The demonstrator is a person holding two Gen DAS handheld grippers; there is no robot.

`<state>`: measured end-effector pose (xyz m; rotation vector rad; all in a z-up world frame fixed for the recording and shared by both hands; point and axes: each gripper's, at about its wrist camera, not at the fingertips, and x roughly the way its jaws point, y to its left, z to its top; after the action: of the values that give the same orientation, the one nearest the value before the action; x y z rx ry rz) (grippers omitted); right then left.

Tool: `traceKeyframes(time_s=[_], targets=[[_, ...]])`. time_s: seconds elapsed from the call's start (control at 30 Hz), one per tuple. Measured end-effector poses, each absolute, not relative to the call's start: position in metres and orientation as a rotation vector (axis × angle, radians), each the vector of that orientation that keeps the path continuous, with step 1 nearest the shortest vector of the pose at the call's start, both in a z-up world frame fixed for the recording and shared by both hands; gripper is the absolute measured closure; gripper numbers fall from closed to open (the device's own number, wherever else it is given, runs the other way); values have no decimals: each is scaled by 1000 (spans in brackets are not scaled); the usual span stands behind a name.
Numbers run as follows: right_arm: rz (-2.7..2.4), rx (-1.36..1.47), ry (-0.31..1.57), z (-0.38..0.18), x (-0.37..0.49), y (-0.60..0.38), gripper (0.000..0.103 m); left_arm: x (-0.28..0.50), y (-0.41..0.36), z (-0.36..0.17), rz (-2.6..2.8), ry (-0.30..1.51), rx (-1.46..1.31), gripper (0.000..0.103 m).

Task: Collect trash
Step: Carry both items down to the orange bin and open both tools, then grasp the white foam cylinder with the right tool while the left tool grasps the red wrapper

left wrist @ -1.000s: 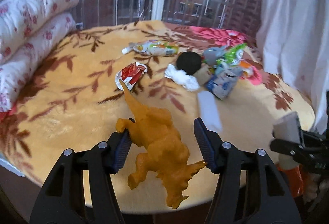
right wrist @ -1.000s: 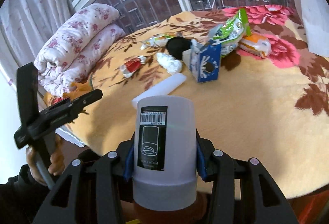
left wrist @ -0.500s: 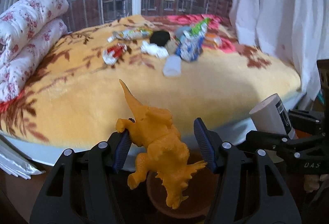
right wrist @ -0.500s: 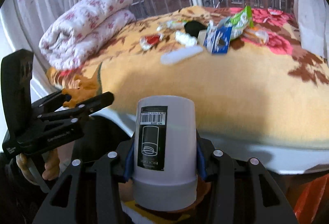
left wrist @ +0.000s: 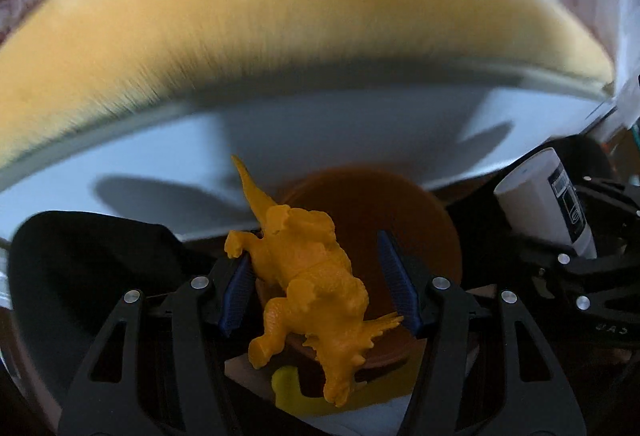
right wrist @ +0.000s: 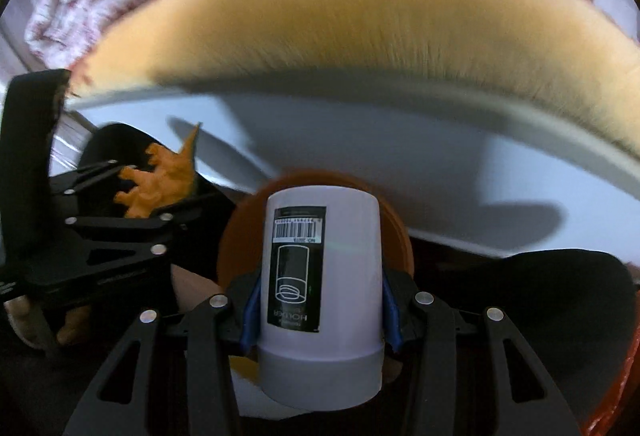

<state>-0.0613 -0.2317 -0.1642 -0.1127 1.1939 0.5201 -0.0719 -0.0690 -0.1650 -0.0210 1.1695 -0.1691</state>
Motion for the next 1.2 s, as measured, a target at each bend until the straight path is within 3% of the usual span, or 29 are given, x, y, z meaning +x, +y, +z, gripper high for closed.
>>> traceKeyframes(time_s=[0.2, 0.23, 0.27, 0.33, 0.8, 1.0, 1.2], targets=[[499, -102, 1287, -200, -46, -231, 56, -62, -64, -186, -138, 1236, -9, 44], [496, -108, 1286, -200, -45, -231, 51, -61, -63, -189, -130, 1250, -8, 43], [491, -118, 1289, -201, -45, -232, 33, -61, -62, -191, -125, 1262, -12, 35], [474, -119, 1276, -200, -44, -233, 24, -61, -59, -193, -110, 1268, -19, 28], [460, -102, 1198, -156, -62, -263, 28, -62, -50, -177, -124, 1220, -46, 25], [538, -63, 1082, -94, -61, -264, 30, -85, -45, -142, -138, 1099, -3, 25], [630, 24, 999, -33, 0, -233, 30, -87, -29, -95, -123, 973, 10, 25]])
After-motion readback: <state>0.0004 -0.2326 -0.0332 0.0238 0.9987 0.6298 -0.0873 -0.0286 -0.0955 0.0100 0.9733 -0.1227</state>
